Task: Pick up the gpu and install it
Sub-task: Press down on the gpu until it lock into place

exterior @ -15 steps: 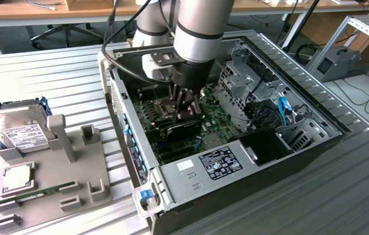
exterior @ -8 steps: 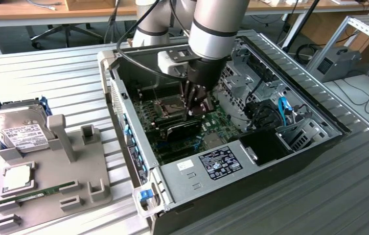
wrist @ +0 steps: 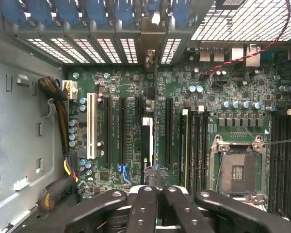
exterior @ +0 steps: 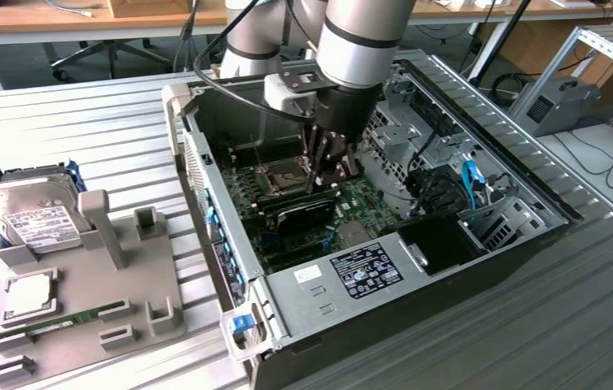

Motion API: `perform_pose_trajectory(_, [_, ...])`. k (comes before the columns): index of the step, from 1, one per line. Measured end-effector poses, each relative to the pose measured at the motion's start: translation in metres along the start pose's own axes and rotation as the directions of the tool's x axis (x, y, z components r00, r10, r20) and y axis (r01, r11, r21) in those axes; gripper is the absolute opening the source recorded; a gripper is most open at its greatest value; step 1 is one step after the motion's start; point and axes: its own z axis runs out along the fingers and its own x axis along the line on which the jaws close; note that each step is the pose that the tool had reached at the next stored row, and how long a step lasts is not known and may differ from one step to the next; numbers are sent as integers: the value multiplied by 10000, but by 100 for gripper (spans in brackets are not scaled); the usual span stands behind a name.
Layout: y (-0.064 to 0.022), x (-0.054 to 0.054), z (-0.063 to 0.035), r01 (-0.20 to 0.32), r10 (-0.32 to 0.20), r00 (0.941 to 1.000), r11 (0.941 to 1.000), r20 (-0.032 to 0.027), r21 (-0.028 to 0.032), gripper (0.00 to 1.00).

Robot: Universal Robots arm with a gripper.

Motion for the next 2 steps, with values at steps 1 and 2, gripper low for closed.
perform_pose_trajectory(1, [0, 0, 0, 0, 0, 10000, 10000, 0, 0, 11])
perform_pose_trajectory(2, [0, 0, 0, -1, 1, 10000, 10000, 1, 1, 11])
